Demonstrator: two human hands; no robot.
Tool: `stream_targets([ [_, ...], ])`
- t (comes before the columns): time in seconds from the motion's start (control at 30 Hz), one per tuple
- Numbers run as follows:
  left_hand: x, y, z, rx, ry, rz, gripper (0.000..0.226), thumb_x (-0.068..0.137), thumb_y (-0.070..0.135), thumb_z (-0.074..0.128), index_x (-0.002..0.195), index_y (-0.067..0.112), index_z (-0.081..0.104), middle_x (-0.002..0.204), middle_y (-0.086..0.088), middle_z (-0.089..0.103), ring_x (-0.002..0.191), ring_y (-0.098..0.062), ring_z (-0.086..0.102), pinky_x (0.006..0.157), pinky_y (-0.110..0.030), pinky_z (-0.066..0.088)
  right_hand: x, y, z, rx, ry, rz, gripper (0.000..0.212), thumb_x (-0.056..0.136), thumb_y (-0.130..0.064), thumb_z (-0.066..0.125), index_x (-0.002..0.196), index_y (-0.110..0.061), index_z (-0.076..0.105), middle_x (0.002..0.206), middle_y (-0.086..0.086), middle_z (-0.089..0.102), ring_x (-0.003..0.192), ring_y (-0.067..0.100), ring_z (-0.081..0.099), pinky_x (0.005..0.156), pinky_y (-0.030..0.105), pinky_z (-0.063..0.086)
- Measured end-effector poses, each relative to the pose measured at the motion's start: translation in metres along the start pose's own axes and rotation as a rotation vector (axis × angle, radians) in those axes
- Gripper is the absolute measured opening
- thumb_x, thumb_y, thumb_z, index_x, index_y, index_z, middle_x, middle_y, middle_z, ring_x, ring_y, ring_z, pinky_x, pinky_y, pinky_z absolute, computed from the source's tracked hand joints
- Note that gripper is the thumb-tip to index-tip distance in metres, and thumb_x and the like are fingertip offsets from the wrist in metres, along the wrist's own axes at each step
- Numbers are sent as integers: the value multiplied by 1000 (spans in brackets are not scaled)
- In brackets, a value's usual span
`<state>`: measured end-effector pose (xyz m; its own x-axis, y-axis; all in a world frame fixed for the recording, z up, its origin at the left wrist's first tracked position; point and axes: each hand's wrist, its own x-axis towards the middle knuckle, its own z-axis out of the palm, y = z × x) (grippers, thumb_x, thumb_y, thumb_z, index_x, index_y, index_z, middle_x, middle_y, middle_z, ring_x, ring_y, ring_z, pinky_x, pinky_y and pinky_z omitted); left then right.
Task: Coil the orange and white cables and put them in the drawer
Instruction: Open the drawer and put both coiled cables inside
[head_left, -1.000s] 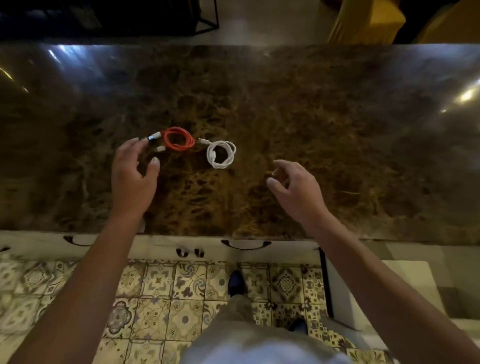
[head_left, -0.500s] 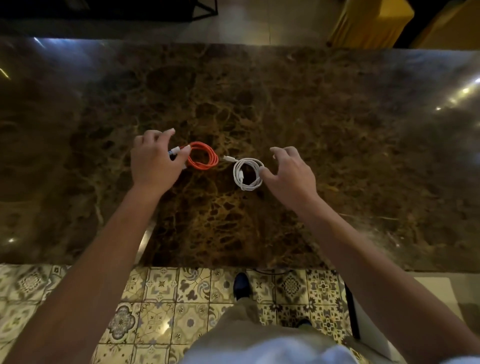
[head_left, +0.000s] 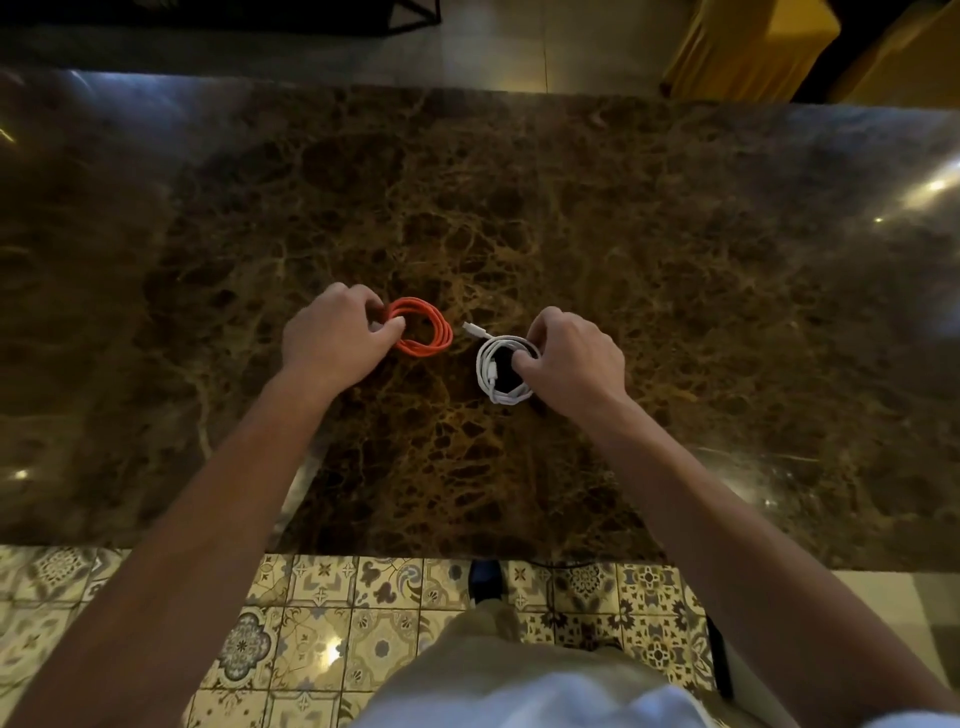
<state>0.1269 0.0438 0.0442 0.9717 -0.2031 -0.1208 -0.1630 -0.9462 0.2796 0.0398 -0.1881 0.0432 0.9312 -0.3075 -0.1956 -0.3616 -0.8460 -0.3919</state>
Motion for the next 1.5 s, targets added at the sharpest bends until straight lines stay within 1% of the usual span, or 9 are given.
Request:
stream_targets([
  [0.2, -2, 4, 3, -67, 1, 19, 31, 96, 41, 68, 112, 15, 73, 102, 2, 53, 90, -15, 56, 72, -34, 45, -6, 6, -2, 65, -7, 21, 18, 87, -37, 71, 100, -24, 71, 95, -7, 71, 87, 15, 66, 73, 33, 51],
  [0.5, -16, 13, 6, -209, 64, 58, 27, 95, 37, 73, 112, 16, 73, 98, 5, 67, 90, -14, 64, 81, -32, 51, -21, 25, -5, 213, 36, 19, 12, 88, -30, 75, 98, -24, 74, 86, -8, 73, 79, 12, 69, 71, 35, 58],
  [0.6, -23, 19, 5, -277, 62, 43, 26, 96, 34, 73, 112, 15, 73, 99, 4, 67, 78, -3, 59, 70, -17, 43, -26, 34, -11, 354, 3, 47, 12, 88, -25, 78, 98, -20, 75, 84, -7, 74, 77, 9, 71, 72, 35, 64],
  [0.67, -29, 23, 5, -339, 51, 41, 26, 96, 33, 72, 113, 14, 73, 96, 7, 65, 81, -2, 59, 68, -13, 40, -30, 42, -14, 425, -19, 68, 12, 87, -23, 79, 97, -18, 75, 85, -5, 75, 78, 11, 73, 75, 37, 65],
  [0.8, -44, 33, 5, -440, 47, 35, 24, 96, 33, 72, 114, 16, 72, 92, 14, 64, 84, 2, 60, 71, -15, 45, -42, 60, -17, 507, -6, 103, 12, 83, -21, 81, 93, -19, 75, 84, -3, 77, 76, 14, 75, 74, 40, 66],
  [0.93, -60, 48, 7, -523, 50, 38, 25, 97, 33, 71, 114, 15, 73, 101, 3, 72, 93, -9, 68, 76, -19, 51, -58, 79, -23, 566, -2, 150, 11, 83, -19, 82, 92, -19, 75, 83, -2, 78, 72, 14, 75, 70, 33, 65],
  [1.2, -91, 82, 27, -621, -39, 23, 18, 97, 32, 72, 110, 20, 71, 98, 6, 71, 94, -12, 69, 84, -33, 60, -91, 119, -33, 561, 155, 171, 7, 87, -25, 79, 92, -23, 75, 82, -10, 74, 78, 6, 70, 66, 22, 54],
  [1.33, -105, 93, 30, -628, -45, 28, 18, 97, 31, 72, 111, 19, 72, 98, 6, 72, 94, -10, 68, 78, -25, 55, -99, 133, -36, 775, 129, 224, 12, 84, -22, 84, 92, -21, 74, 86, -1, 79, 81, 15, 75, 71, 29, 61],
  [1.5, -119, 107, 31, -650, -66, 54, 19, 97, 30, 72, 110, 16, 73, 97, 3, 73, 90, -11, 70, 73, -22, 53, -110, 147, -45, 1005, 46, 239, 20, 82, -14, 87, 98, -10, 74, 95, 9, 79, 85, 17, 74, 74, 27, 60],
])
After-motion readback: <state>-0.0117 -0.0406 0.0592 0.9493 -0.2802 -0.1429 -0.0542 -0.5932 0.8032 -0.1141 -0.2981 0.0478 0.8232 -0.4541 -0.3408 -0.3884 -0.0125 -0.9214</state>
